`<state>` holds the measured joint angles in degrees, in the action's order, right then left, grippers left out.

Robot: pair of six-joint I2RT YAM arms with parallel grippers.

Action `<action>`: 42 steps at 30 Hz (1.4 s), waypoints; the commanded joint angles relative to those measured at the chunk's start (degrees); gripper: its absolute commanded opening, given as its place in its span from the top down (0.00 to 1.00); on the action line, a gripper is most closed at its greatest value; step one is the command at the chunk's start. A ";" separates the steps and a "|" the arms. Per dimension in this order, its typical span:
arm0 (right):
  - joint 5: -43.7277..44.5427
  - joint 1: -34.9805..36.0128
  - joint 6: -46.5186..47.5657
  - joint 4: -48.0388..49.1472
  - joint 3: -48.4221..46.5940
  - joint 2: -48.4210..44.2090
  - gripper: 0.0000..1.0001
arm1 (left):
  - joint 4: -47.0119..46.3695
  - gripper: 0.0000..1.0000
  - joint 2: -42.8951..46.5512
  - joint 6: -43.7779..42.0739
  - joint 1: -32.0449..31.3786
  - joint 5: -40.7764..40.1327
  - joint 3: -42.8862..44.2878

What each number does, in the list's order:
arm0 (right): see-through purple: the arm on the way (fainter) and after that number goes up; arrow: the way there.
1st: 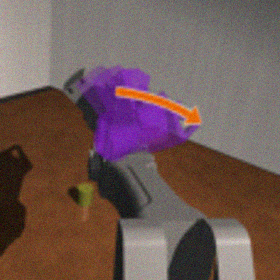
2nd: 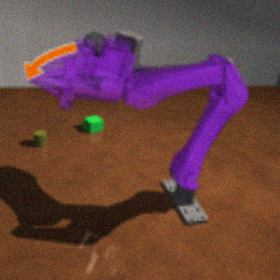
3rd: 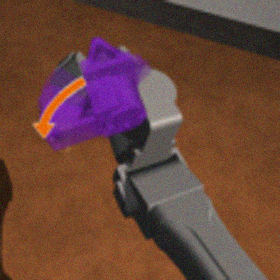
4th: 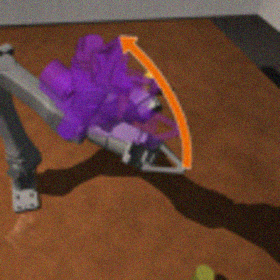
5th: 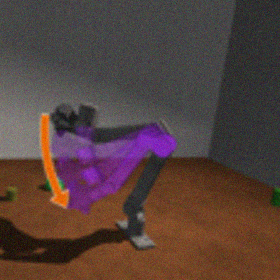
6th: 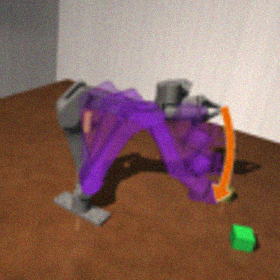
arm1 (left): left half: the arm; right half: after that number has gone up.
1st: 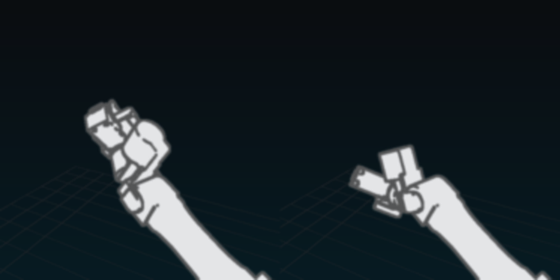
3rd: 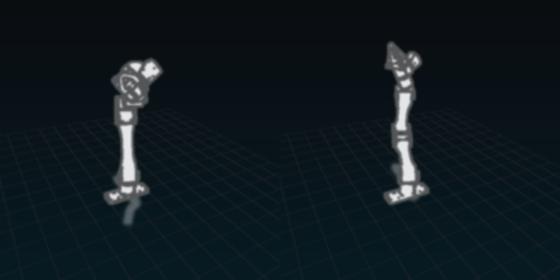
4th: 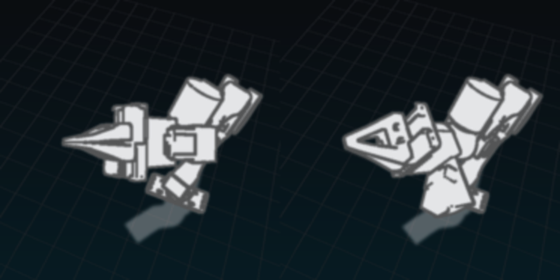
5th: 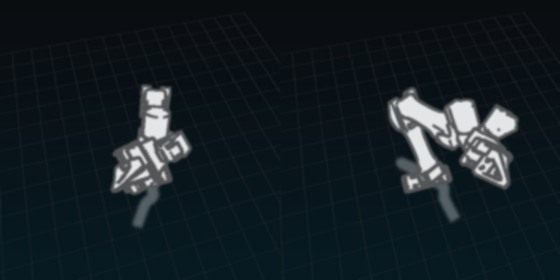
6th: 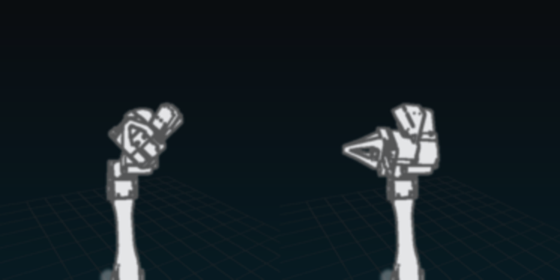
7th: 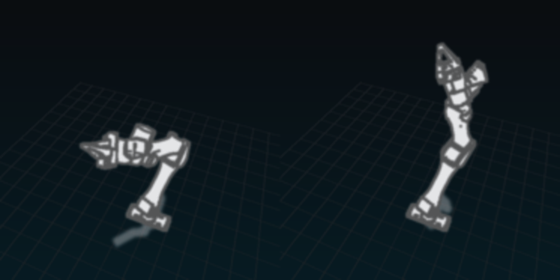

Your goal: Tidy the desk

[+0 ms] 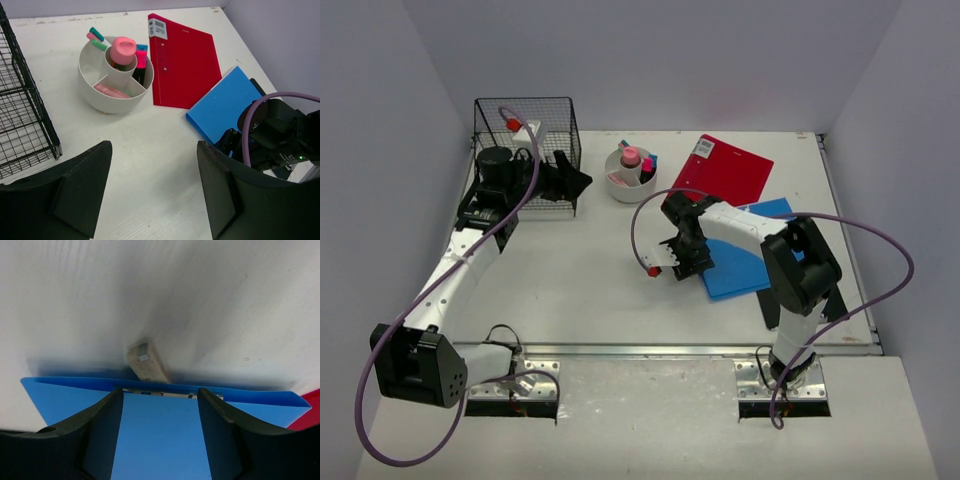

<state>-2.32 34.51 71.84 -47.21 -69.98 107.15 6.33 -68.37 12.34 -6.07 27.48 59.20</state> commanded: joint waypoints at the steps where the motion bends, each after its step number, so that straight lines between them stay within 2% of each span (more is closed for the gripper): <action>1: -0.38 0.86 2.80 4.29 0.13 1.17 0.41 | -1.71 0.33 -0.13 0.58 -0.17 0.38 -0.05; 6: -0.82 2.32 2.23 3.07 -0.62 2.41 0.47 | -1.83 0.33 -0.68 0.58 -0.17 0.63 -0.12; 21: 2.23 4.06 4.45 2.14 4.94 2.89 0.50 | -2.45 0.33 -1.23 0.93 -0.09 1.68 -0.92; 23: 2.23 4.15 4.37 1.69 5.12 2.85 0.52 | -2.64 0.33 -1.24 1.02 -0.14 1.75 -1.05; 26: 2.23 4.44 4.05 1.48 5.28 2.73 0.61 | -2.90 0.34 -1.35 1.04 -0.09 1.79 -1.19; 29: 2.23 4.58 3.63 1.20 4.85 2.94 0.83 | -2.90 0.34 -1.48 1.04 -0.09 1.86 -1.26; 32: 2.23 4.92 2.21 1.24 3.89 2.99 0.97 | -2.86 0.34 -1.46 1.02 -0.09 1.96 -1.31; 37: -1.50 5.70 -2.72 -2.52 -4.15 3.12 1.00 | -2.46 0.33 -0.82 0.97 0.08 1.28 -1.70; 39: -5.67 5.74 -6.49 -5.40 -11.74 3.81 1.00 | -2.69 0.30 0.00 1.56 0.33 0.54 -2.20; 41: -8.64 5.74 -9.78 -6.11 -16.93 4.57 1.00 | -2.96 0.21 0.80 2.63 1.24 -0.02 -2.67; 42: -10.37 5.68 -12.03 -5.48 -19.57 4.89 1.00 | -2.46 0.06 1.18 3.47 1.63 -1.10 -2.55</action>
<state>-3.62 39.82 68.51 -51.69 -77.64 112.26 5.65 -69.72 13.07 -5.91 28.12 57.17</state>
